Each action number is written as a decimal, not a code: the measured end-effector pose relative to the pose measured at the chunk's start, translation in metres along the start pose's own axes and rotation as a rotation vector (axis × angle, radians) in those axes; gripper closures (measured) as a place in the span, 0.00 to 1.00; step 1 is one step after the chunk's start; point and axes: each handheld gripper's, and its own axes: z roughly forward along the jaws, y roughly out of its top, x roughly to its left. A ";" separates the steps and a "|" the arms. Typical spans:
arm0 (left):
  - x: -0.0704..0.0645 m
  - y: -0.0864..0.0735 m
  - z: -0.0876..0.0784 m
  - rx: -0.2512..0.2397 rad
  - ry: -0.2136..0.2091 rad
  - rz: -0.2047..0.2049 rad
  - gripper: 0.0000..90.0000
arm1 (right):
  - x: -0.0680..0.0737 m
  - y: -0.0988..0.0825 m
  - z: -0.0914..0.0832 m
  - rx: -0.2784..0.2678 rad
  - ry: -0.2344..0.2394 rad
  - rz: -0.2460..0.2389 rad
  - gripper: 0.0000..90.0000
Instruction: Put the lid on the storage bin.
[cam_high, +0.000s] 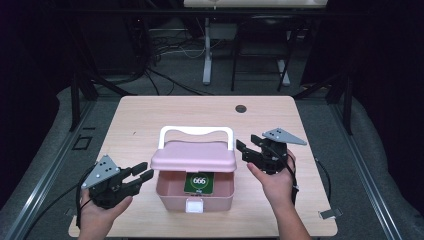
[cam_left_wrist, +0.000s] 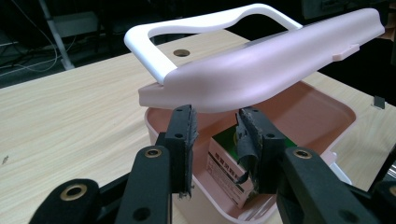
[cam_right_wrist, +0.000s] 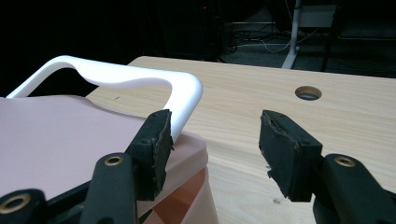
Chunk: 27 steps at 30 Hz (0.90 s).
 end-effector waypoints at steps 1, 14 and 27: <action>0.000 -0.001 0.000 -0.003 -0.002 -0.001 0.74 | 0.000 0.000 0.000 0.001 0.001 -0.002 0.49; -0.002 -0.011 0.001 0.014 -0.009 -0.008 0.74 | 0.000 0.000 0.000 0.002 0.001 -0.001 0.49; -0.005 -0.023 0.002 0.012 -0.012 -0.018 0.74 | 0.001 -0.001 0.001 0.006 0.001 -0.001 0.49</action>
